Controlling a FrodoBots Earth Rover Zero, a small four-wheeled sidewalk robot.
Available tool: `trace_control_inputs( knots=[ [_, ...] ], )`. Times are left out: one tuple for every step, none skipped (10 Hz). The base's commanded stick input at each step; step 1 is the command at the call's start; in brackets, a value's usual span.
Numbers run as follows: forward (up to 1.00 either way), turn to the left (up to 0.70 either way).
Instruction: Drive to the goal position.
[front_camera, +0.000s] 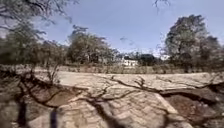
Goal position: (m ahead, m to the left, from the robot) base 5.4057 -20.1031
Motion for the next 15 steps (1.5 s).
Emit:
trace_control_inputs(
  knots=[
    [0.70,0.00],
    [0.70,0.00],
    [0.70,0.00],
    [0.70,0.00],
    [0.70,0.00],
    [0.70,0.00],
    [0.70,0.00],
    [0.70,0.00],
    [0.70,0.00],
    [0.70,0.00],
    [0.70,0.00],
    [0.70,0.00],
    [0.70,0.00],
    [0.70,0.00],
    [0.70,0.00]
  ],
)
